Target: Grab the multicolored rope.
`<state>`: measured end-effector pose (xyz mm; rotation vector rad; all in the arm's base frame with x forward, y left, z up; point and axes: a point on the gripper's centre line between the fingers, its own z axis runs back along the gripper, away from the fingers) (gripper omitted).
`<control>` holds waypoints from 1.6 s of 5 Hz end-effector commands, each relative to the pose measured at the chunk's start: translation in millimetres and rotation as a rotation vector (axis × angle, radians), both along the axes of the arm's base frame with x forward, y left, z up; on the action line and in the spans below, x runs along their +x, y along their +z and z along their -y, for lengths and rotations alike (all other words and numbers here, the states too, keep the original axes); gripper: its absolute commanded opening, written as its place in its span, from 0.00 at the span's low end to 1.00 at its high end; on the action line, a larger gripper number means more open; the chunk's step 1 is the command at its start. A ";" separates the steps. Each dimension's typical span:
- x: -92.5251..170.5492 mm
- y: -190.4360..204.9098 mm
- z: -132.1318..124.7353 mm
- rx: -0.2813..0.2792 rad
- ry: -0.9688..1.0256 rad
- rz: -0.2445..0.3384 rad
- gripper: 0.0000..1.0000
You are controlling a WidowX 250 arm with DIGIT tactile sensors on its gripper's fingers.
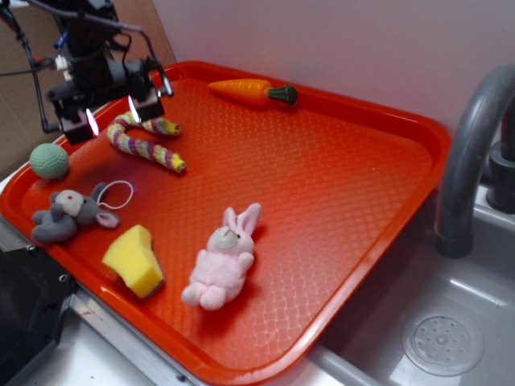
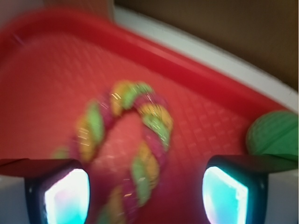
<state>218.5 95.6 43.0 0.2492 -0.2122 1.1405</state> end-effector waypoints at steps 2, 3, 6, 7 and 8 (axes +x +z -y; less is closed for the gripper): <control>-10.9 -50.0 -20.9 -0.151 -0.056 0.017 1.00; 0.0 -57.0 -25.6 -0.166 -0.095 0.037 0.00; 2.6 -7.4 -21.7 -0.164 -0.472 -0.072 0.00; 10.6 42.3 -3.8 -0.124 -0.631 -0.077 0.00; 13.1 82.5 19.2 -0.126 -0.731 -0.079 0.00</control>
